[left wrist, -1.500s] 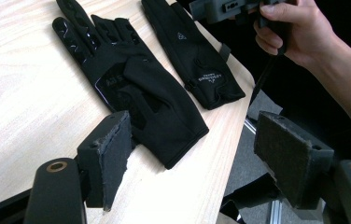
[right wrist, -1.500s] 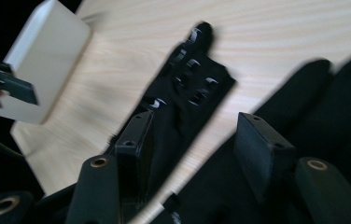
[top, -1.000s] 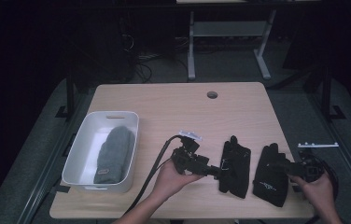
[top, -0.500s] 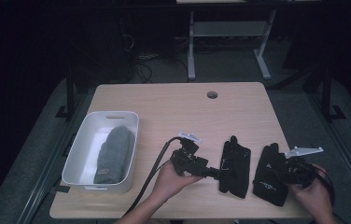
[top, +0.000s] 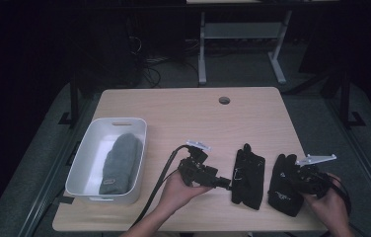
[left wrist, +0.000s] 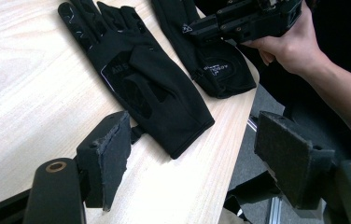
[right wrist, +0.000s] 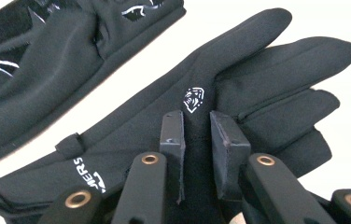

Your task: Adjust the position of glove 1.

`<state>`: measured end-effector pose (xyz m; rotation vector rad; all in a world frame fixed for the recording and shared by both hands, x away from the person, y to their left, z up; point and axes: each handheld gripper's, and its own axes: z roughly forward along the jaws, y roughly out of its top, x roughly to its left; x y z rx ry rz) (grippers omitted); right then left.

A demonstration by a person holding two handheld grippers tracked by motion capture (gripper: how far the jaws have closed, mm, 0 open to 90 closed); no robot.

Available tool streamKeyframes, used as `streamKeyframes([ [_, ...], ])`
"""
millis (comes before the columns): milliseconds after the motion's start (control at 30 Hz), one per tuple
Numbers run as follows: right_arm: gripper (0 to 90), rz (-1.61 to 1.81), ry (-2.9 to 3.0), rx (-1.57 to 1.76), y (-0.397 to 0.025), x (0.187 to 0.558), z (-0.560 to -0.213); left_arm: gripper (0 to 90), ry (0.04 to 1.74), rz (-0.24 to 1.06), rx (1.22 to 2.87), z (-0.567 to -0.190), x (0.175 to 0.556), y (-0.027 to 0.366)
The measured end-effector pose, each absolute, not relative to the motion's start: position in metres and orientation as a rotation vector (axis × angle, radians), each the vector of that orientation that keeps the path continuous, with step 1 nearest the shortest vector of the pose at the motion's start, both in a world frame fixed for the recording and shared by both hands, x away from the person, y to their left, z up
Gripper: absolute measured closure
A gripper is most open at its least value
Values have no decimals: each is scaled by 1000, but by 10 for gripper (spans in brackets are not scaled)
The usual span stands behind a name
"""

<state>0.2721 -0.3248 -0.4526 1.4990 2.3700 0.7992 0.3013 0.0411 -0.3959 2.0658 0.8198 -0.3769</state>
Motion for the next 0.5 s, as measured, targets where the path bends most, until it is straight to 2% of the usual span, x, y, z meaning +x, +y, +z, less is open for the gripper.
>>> streamKeyframes([
  [500,761,960,2340,1456,-305,278,-401,271,823,-370,2067,-395,301,45],
])
